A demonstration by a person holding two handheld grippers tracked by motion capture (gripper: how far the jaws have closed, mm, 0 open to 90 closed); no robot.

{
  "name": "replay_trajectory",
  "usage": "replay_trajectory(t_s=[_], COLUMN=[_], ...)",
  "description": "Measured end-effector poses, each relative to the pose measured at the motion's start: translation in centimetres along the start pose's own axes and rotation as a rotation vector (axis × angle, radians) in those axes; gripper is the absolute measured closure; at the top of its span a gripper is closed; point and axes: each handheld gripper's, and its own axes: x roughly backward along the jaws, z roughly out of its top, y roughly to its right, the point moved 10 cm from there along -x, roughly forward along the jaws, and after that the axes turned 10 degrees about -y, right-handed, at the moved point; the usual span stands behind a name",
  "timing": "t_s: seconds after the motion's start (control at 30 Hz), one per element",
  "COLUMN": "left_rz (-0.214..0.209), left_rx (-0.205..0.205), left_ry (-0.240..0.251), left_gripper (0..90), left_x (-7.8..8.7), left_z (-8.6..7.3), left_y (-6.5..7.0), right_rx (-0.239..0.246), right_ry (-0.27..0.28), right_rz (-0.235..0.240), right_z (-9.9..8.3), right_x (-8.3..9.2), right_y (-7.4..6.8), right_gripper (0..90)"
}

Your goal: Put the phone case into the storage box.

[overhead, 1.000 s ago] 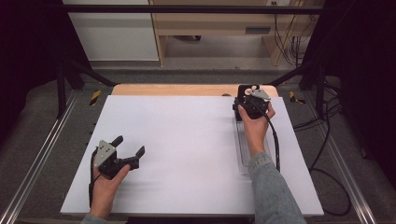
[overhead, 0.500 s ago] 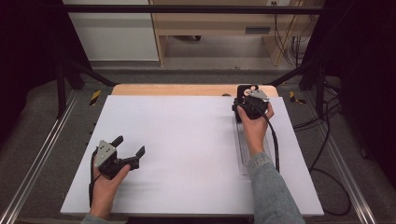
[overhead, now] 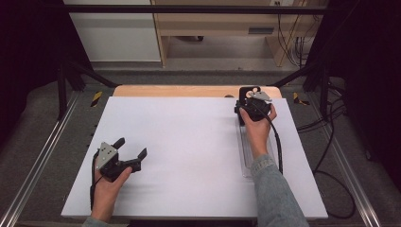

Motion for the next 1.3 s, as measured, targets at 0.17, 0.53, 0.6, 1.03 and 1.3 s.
replay_trajectory(t_s=[0.17, 0.53, 0.6, 1.03, 1.3], left_rz=[-0.001, 0.002, 0.003, 0.005, 0.0], left_rx=[-0.001, 0.001, 0.001, 0.005, 0.004], left_ry=[0.001, 0.001, 0.001, 0.005, 0.009], left_gripper=[4.2, 4.2, 4.2, 4.2, 4.0], left_x=[0.0, 0.0, 0.0, 0.1, 0.1], left_z=[0.0, 0.0, 0.0, 0.1, 0.1], left_y=[0.1, 0.0, 0.0, -0.1, -0.1], right_rx=[-0.004, -0.024, -0.025, -0.01, -0.017], right_ry=[0.0, -0.001, -0.001, 0.022, 0.024], right_rz=[-0.001, -0.005, -0.004, 0.017, 0.027], right_z=[0.0, 0.2, 0.2, 0.4, 0.3], right_x=[0.0, 0.4, 0.5, 1.3, 1.7], right_y=[0.1, 0.5, 0.5, 0.3, 0.6], right_gripper=[11.2, 4.6, 4.6, 4.7, 5.9])
